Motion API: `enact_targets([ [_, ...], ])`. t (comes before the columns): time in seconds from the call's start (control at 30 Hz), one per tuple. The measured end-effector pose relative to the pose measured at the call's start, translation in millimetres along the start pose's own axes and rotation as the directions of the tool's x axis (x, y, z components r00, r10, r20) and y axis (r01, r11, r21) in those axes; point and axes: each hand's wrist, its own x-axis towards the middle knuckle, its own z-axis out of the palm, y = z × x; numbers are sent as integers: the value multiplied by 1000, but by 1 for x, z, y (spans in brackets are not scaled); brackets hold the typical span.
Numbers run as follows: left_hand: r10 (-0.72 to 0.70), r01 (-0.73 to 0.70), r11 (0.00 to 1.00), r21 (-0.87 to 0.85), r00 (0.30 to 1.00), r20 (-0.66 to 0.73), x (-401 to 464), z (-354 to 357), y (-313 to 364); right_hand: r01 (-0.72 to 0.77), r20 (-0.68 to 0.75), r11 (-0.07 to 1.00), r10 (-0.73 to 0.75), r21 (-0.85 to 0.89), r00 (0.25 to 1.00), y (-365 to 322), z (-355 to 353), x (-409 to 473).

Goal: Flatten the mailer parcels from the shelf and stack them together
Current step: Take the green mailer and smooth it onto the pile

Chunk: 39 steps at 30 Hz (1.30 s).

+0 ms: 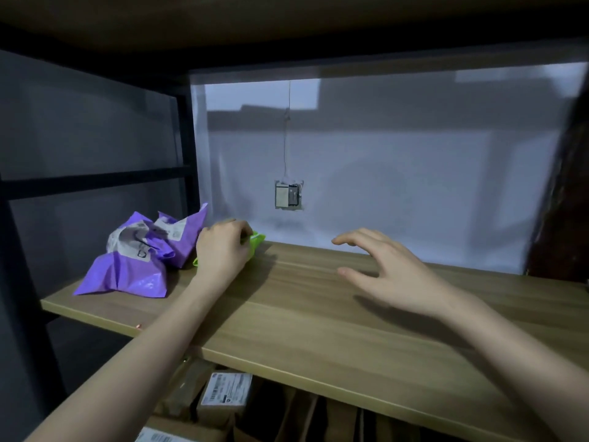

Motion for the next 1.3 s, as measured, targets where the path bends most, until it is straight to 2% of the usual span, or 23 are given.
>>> enact_targets([
  [0.1,-27,10,985,-172,995,-97,-3,-11,25,-8,-13,1000,7,-15,1000,4,-7,-1],
  [0.17,-79,30,942,-336,988,-134,-4,-17,44,-13,-48,999,11,-30,999,8,-12,-3],
  [0.33,-124,-13,736,-676,980,-154,-7,-21,91,-106,-184,994,104,-1,977,30,-20,-10],
  [0.4,-145,-21,651,-759,978,-151,-11,-18,106,-192,-246,973,219,128,944,39,-24,-15],
  [0.47,-168,-17,582,-813,976,-141,-13,-14,117,-273,-268,902,369,335,890,46,-31,-19],
  [0.57,-177,-3,512,-859,978,-109,-13,-6,131,-309,-185,756,489,577,852,56,-44,-26],
  [0.63,-204,31,475,-880,976,-76,-16,-2,141,-303,-133,699,495,647,859,60,-50,-32],
  [0.73,-242,89,400,-912,970,-11,-19,3,155,-259,-238,758,477,599,846,66,-52,-36],
  [0.8,-234,96,423,-901,972,-7,-23,6,164,-241,-310,798,464,552,830,69,-52,-38],
  [0.83,-215,78,471,-879,976,-28,-25,7,167,-245,-338,821,458,516,822,71,-52,-38],
  [0.93,-88,-49,697,-715,984,-152,-36,5,176,-257,-420,873,434,414,797,73,-51,-42],
  [1.0,4,-117,802,-586,982,-190,-41,3,177,-262,-464,898,412,354,784,73,-52,-46],
  [1.2,119,-159,824,-543,987,-108,-42,6,175,-300,-471,940,342,166,813,81,-54,-57],
  [1.27,127,-135,839,-527,991,-52,-43,6,175,-310,-441,930,367,199,819,89,-56,-59],
  [1.3,130,-113,813,-572,991,-12,-41,8,174,-309,-409,921,384,239,828,94,-60,-61],
])
